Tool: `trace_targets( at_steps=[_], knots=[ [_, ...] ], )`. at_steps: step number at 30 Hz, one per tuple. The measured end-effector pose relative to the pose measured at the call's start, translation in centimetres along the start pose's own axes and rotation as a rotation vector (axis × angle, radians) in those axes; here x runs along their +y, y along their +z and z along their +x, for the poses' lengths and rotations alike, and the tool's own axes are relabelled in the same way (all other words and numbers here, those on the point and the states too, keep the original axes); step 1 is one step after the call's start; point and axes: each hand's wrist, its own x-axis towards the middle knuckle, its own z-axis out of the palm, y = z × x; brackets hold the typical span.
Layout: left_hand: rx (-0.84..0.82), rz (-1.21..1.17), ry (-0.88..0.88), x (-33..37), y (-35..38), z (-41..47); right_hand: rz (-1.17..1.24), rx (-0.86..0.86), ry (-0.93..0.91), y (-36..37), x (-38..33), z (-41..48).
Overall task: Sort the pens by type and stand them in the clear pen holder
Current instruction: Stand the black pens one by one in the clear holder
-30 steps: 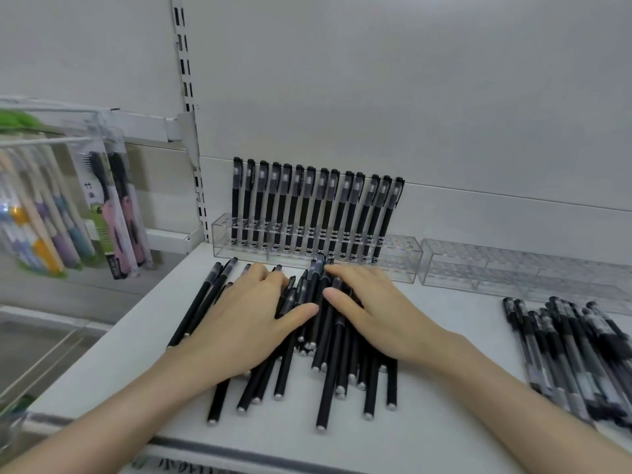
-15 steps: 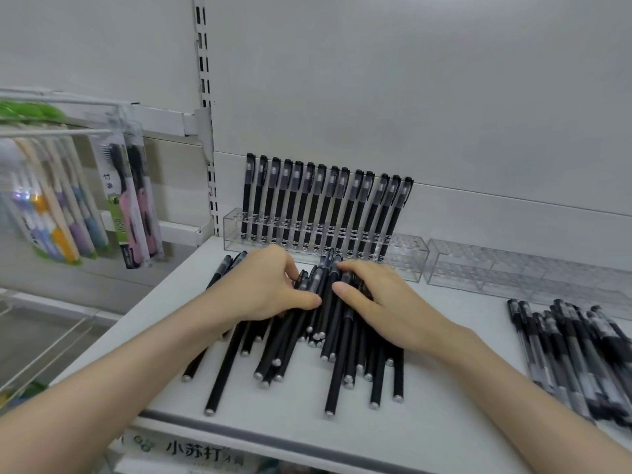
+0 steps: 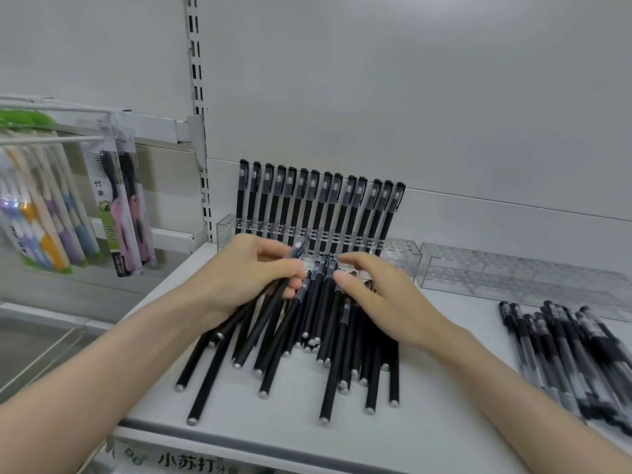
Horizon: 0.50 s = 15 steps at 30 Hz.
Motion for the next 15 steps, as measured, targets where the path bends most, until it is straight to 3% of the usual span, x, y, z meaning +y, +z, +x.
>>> trace_targets(
  at_steps=[3,7,15],
  knots=[
    [-0.018,-0.212,0.064,1.1,1.0,0.9,0.281,0.160,0.002,-1.1,-0.8,0.4],
    [-0.050,-0.296,0.143,1.8,3.2,2.3,0.535,0.322,0.045,-2.4,-1.4,1.2],
    [-0.053,-0.255,0.204,2.6,6.2,3.6,0.670,0.451,0.131,-4.1,-0.7,1.8]
  ],
)
